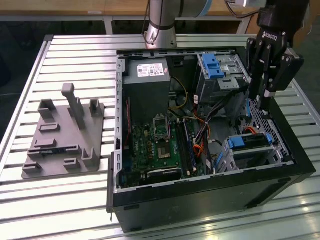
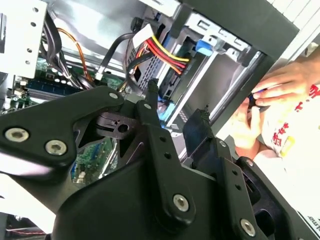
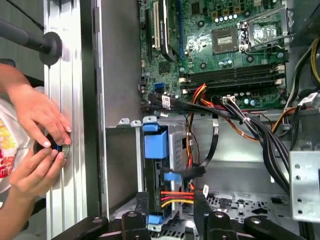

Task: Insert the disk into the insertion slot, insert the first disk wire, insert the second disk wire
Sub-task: 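Insert the second disk wire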

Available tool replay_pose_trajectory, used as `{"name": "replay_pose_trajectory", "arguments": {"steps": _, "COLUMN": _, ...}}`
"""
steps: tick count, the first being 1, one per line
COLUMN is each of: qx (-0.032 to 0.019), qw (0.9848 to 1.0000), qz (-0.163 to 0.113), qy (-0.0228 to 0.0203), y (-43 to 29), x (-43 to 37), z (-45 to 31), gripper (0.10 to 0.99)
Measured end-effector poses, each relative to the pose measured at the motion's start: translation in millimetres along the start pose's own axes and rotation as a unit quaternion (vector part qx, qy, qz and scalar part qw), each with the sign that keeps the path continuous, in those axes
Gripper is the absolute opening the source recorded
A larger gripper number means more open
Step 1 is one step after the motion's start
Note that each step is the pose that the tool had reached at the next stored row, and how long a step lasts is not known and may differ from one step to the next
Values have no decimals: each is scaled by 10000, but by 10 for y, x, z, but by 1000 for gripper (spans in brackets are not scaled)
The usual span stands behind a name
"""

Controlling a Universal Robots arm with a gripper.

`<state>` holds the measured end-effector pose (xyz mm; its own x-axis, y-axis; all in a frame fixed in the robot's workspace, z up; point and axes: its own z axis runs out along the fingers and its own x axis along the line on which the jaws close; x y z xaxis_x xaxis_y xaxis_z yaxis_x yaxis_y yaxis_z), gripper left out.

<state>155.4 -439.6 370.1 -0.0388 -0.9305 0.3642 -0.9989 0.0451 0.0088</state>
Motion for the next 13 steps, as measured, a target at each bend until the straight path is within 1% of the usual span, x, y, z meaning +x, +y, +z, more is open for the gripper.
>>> {"name": "replay_pose_trajectory", "arguments": {"steps": 2, "qx": 8, "qw": 10000, "qz": -15, "qy": 25, "y": 36, "x": -28, "z": 17, "gripper": 482}}
{"name": "replay_pose_trajectory", "arguments": {"steps": 3, "qx": 21, "qw": 10000, "qz": -48, "qy": 36, "y": 43, "x": -32, "z": 25, "gripper": 482}}
{"name": "replay_pose_trajectory", "arguments": {"steps": 5, "qx": 71, "qw": 9998, "qz": -190, "qy": 62, "y": 43, "x": -35, "z": 32, "gripper": 482}}
{"name": "replay_pose_trajectory", "arguments": {"steps": 8, "qx": 140, "qw": 9991, "qz": -391, "qy": 98, "y": 52, "x": -40, "z": 48, "gripper": 482}}
{"name": "replay_pose_trajectory", "arguments": {"steps": 10, "qx": 151, "qw": 9989, "qz": -418, "qy": 133, "y": 101, "x": -44, "z": 64, "gripper": 482}}
{"name": "replay_pose_trajectory", "arguments": {"steps": 13, "qx": 152, "qw": 9988, "qz": -420, "qy": 193, "y": 216, "x": -48, "z": 89, "gripper": 482}}
